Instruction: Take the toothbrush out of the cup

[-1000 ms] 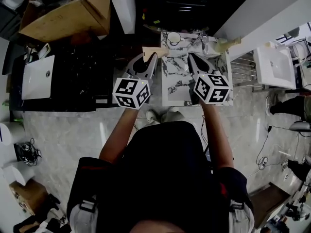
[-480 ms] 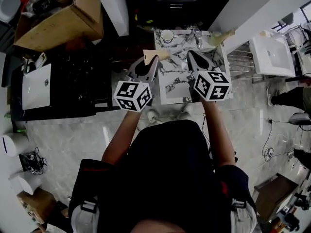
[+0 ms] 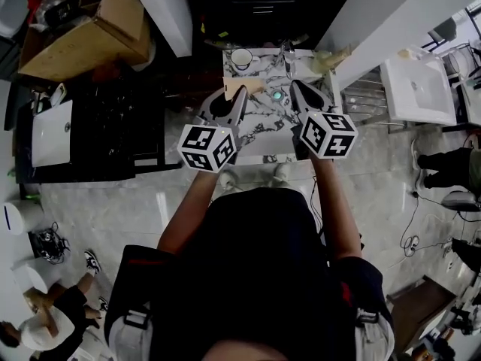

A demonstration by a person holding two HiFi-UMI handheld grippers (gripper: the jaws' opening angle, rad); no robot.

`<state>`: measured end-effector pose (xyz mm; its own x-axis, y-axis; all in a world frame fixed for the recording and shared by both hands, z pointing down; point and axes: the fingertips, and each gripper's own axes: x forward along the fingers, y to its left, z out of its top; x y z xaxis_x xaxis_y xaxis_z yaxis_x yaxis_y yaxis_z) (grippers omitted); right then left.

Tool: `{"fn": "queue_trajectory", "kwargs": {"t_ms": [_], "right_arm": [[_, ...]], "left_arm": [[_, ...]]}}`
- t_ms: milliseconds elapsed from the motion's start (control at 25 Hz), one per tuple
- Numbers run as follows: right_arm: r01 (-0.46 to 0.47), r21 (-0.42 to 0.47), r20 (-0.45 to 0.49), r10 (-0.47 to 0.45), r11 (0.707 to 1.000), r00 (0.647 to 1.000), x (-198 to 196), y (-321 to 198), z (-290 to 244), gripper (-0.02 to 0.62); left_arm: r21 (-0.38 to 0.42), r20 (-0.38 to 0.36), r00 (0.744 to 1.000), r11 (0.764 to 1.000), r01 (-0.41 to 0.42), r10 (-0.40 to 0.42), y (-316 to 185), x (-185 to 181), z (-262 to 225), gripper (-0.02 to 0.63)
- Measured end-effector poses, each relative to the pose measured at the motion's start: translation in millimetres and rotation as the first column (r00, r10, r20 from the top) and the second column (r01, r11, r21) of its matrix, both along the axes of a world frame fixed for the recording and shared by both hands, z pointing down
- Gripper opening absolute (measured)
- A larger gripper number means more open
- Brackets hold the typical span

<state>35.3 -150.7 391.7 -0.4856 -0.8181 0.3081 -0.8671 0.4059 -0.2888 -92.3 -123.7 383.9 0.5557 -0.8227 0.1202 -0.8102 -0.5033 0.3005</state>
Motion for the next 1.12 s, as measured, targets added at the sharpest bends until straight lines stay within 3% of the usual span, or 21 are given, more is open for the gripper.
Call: {"fn": "queue_trajectory", "kwargs": {"t_ms": [680,1120], "right_arm": [[0.012,-0.02,0.038,-0.012,1.0,0.999,85,-33,10,0.035],[0.071,-0.062,0.029,-0.069,0.996,0.997,122,-53,31,0.035]], "left_arm": [[-0.022,0.031,0.999,1.0,0.016,-0.015,-27,86,8,0.057],[-0.052,0.033,0.997,0.996,0.067,-0.065,-43,127,22,0.057]]}}
